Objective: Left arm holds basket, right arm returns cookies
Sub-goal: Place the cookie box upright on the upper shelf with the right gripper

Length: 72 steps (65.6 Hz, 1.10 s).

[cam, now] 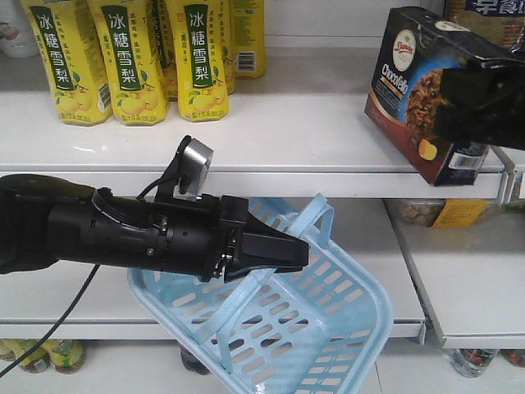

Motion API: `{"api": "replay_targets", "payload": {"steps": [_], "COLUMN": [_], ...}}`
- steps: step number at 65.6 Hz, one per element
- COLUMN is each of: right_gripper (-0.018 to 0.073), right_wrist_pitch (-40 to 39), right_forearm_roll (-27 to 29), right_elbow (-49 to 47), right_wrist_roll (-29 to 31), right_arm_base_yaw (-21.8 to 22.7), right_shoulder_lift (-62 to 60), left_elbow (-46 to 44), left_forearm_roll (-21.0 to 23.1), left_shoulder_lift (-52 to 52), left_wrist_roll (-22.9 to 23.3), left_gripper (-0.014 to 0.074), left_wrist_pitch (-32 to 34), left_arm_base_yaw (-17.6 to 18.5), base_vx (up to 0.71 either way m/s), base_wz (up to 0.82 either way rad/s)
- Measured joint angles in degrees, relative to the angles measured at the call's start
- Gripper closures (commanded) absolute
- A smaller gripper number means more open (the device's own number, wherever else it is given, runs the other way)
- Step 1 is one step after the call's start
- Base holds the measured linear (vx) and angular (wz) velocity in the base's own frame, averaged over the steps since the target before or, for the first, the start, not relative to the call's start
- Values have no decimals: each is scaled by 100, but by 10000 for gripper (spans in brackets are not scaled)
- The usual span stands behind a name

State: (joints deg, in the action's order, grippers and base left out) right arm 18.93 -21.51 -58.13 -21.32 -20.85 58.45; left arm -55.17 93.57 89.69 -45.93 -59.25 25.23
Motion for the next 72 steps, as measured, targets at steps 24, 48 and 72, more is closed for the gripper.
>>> {"api": "replay_targets", "payload": {"steps": [24, 48, 72], "right_gripper": [543, 424, 104], "right_wrist_pitch": [171, -224, -188], "right_forearm_roll": [-536, -607, -606], "right_elbow": [-838, -862, -877], "right_wrist_roll": [-976, -1016, -1016], "right_arm_base_yaw": [561, 596, 596], "right_shoulder_lift": [976, 1461, 1484], "left_elbow": [0, 0, 0], "left_forearm_roll": [0, 0, 5], "left_shoulder_lift": [-5, -5, -5], "left_wrist_roll": [0, 0, 0], "left_gripper": [599, 599, 599], "left_wrist_pitch": [0, 0, 0], "left_arm_base_yaw": [0, 0, 0], "base_vx": [0, 0, 0], "base_wz": [0, 0, 0]}}
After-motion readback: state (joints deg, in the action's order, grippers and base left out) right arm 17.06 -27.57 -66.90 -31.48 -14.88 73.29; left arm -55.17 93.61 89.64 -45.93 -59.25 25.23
